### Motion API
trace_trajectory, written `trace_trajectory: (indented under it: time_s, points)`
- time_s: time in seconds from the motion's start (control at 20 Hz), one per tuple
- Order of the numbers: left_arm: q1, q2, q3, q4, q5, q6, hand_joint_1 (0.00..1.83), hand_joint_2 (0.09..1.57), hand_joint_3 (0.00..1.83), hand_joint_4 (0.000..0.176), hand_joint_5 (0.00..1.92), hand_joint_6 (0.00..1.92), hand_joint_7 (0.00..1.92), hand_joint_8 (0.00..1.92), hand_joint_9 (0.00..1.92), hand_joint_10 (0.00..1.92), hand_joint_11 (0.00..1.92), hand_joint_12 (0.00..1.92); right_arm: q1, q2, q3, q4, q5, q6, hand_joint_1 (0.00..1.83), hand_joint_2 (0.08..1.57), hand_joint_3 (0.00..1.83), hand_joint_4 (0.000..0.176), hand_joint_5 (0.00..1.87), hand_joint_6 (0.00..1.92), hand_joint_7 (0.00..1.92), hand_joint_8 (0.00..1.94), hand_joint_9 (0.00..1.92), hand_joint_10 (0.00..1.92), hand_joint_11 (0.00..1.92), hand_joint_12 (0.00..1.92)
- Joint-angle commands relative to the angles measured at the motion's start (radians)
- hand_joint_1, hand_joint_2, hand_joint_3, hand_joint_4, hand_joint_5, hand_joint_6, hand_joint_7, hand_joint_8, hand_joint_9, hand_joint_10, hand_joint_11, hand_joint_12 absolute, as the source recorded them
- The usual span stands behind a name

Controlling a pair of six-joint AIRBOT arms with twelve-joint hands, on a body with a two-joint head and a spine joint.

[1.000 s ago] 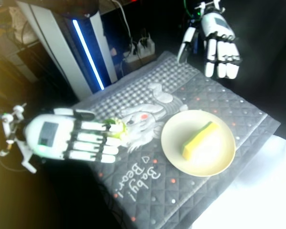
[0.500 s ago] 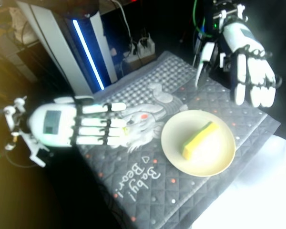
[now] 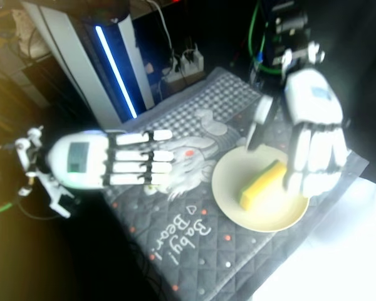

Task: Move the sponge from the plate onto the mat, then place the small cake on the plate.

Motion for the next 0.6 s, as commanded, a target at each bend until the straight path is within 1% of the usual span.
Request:
trace_trajectory:
  time_s: [0.0,0.05,0.1,0.15,0.2,0.25,0.3,0.35,0.4,0.45,0.5,0.55]
  points:
    - [-0.003,-0.005,0.013,-0.003,-0.092,-0.005,0.94,0.94,0.0,0.015,0.66,0.0,0.83,0.0,0.78,0.02,0.32,1.05,0.015,-0.002,0.007,0.034,0.118,0.011,0.85,0.82,0.0,0.176,0.07,0.01,0.0,0.0,0.0,0.0,0.0,0.18]
    - [0.001,-0.017,0.029,-0.001,-0.078,-0.005,0.95,0.96,0.01,0.021,0.68,0.01,0.82,0.0,0.78,0.02,0.3,1.07,0.018,-0.007,0.01,0.031,0.118,0.014,0.84,0.82,0.0,0.176,0.07,0.0,0.0,0.0,0.0,0.0,0.0,0.2]
    - [0.005,-0.03,0.054,-0.001,-0.062,-0.005,0.97,1.03,0.01,0.0,0.74,0.01,0.85,0.0,0.8,0.02,0.29,1.14,0.021,-0.011,0.012,0.03,0.118,0.014,0.8,0.82,0.0,0.176,0.06,0.0,0.0,0.0,0.0,0.0,0.0,0.37]
    - [0.011,-0.047,0.078,-0.008,-0.048,-0.005,0.98,1.07,0.0,0.0,0.81,0.01,0.9,0.01,0.86,0.03,0.33,1.17,0.022,-0.015,0.014,0.03,0.118,0.018,0.8,0.82,0.0,0.176,0.06,0.0,0.0,0.0,0.0,0.0,0.0,0.41]
    - [0.016,-0.055,0.089,-0.018,-0.043,-0.006,1.18,1.09,0.0,0.004,0.99,0.64,1.02,0.76,1.01,0.05,0.51,1.13,0.022,-0.016,0.014,0.029,0.118,0.021,0.79,0.82,0.0,0.176,0.07,0.0,0.0,0.0,0.0,0.0,0.0,0.53]
    - [0.023,-0.057,0.09,-0.022,-0.053,-0.017,1.22,1.1,0.0,0.014,0.98,0.88,1.04,0.9,1.11,0.07,0.61,1.1,0.022,-0.017,0.014,0.025,0.118,0.024,0.8,0.82,0.0,0.176,0.07,0.0,0.0,0.0,0.0,0.0,0.0,0.63]
    - [0.025,-0.053,0.082,-0.022,-0.075,-0.031,1.34,1.09,0.0,0.0,0.99,0.84,1.06,0.84,1.0,0.96,0.65,1.16,0.022,-0.017,0.014,0.022,0.117,0.026,0.8,0.83,0.0,0.176,0.07,0.0,0.0,0.0,0.0,0.0,0.0,0.68]
    - [0.02,-0.041,0.066,-0.022,-0.098,-0.031,1.26,1.1,0.01,0.0,0.95,0.91,1.07,0.94,0.99,0.77,0.71,1.16,0.022,-0.017,0.014,0.022,0.117,0.029,0.78,0.84,0.0,0.176,0.09,0.0,0.0,0.0,0.02,0.0,0.0,0.72]
    - [0.013,-0.025,0.047,-0.026,-0.124,-0.032,1.23,1.11,0.0,0.0,0.94,0.95,1.05,0.97,1.04,0.6,0.72,1.16,0.021,-0.017,0.015,0.022,0.116,0.032,0.75,0.86,0.0,0.176,0.09,0.0,0.0,0.0,0.01,0.0,0.0,0.69]
    - [0.008,-0.003,0.022,-0.035,-0.16,-0.032,1.22,1.12,0.0,0.01,0.95,0.97,1.01,1.0,1.02,0.49,0.68,1.11,0.021,-0.017,0.015,0.022,0.115,0.033,0.74,0.86,0.0,0.176,0.08,0.0,0.0,0.0,0.0,0.0,0.0,0.58]
    - [0.001,0.022,-0.006,-0.036,-0.194,-0.032,1.22,1.12,0.0,0.0,0.95,0.95,1.02,1.01,1.05,0.45,0.69,1.13,0.021,-0.017,0.014,0.022,0.114,0.034,0.73,0.86,0.0,0.176,0.08,0.0,0.0,0.0,0.0,0.0,0.0,0.52]
    - [-0.006,0.044,-0.03,-0.036,-0.223,-0.032,1.22,1.12,0.0,0.0,0.95,0.93,1.0,1.06,1.07,0.46,0.73,1.19,0.021,-0.017,0.014,0.022,0.114,0.037,0.72,0.86,0.0,0.176,0.09,0.0,0.0,0.0,0.0,0.0,0.0,0.55]
